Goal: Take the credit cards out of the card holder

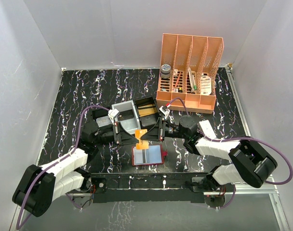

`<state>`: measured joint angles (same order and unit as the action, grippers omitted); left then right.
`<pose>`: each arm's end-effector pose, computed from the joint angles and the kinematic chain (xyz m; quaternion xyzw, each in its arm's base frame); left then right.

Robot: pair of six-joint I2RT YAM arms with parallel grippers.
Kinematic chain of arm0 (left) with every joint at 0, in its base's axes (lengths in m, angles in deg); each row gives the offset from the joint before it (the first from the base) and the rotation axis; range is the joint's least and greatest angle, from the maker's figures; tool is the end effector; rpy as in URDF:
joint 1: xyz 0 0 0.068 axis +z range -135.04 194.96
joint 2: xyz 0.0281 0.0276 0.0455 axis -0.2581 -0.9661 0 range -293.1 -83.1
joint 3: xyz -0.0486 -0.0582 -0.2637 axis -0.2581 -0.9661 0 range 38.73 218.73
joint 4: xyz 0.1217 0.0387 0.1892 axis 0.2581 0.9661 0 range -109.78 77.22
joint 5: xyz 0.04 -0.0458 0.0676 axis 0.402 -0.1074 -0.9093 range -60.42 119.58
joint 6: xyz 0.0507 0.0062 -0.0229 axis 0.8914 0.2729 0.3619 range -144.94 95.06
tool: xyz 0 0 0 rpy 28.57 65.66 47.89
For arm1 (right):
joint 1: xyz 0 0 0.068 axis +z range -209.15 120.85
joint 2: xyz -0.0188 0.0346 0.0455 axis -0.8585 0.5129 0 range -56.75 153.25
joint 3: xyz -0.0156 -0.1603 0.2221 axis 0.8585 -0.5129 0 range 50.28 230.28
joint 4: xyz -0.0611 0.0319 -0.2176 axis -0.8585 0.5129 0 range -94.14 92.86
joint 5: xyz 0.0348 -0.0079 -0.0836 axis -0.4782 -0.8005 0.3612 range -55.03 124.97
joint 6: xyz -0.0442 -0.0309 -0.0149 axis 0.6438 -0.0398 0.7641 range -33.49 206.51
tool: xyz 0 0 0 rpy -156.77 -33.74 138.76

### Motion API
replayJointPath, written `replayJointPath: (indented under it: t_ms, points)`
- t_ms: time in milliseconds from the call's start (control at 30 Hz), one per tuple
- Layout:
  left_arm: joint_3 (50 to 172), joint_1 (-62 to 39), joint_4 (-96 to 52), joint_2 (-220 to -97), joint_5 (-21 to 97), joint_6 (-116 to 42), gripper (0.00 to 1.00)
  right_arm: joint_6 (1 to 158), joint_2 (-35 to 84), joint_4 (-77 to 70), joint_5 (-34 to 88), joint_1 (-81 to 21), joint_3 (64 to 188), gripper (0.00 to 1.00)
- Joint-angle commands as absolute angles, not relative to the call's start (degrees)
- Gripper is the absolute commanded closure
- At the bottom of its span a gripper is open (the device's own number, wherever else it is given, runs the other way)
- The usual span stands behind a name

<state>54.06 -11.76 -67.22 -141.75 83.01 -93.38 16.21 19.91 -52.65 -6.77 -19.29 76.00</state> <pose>0.1397 -0.1050 0.2474 0.0908 0.6858 -0.6893 0.2151 0.1677 0.1734 0.2429 -0.0607 0.7156 0.6774 0.1592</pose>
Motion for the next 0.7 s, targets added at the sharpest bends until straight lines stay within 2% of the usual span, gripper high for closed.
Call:
replayJointPath:
  t_ms: [0,67,167,233,333,400,533,667]
  points:
    - [55.4,-11.72,-66.86,-141.24,82.72,-90.96,1.0,17.42,18.28,-54.46,-6.8,-18.89,78.06,1.0]
    - [55.47,-11.76,-67.25,-141.53,82.96,-91.32,1.0,17.3,18.6,-54.66,-7.55,-18.89,78.66,0.88]
    - [56.47,-11.75,-65.73,-141.93,84.36,-90.67,1.0,17.38,18.9,-55.03,-7.37,-19.0,78.79,0.79]
    - [56.19,-11.76,-65.18,-141.25,83.61,-90.59,1.0,16.52,18.96,-55.79,-7.02,-19.09,78.32,0.82]
    - [56.24,-11.76,-64.06,-140.88,83.6,-90.03,1.0,15.91,18.69,-57.31,-6.87,-19.11,77.54,0.92]
    - [55.81,-11.76,-65.98,-140.98,82.87,-91.37,1.0,15.79,18.98,-56.04,-6.8,-19.3,77.72,0.93]
    - [56.72,-11.76,-62.85,-141.65,84.04,-89.73,1.0,14.36,20.24,-57.36,-10.12,-19.82,78.84,0.71]
    - [52.55,-11.59,-70.01,-139.1,78.71,-93.46,1.0,12.64,18.96,-55.42,-6.3,-20.15,76.07,0.67]
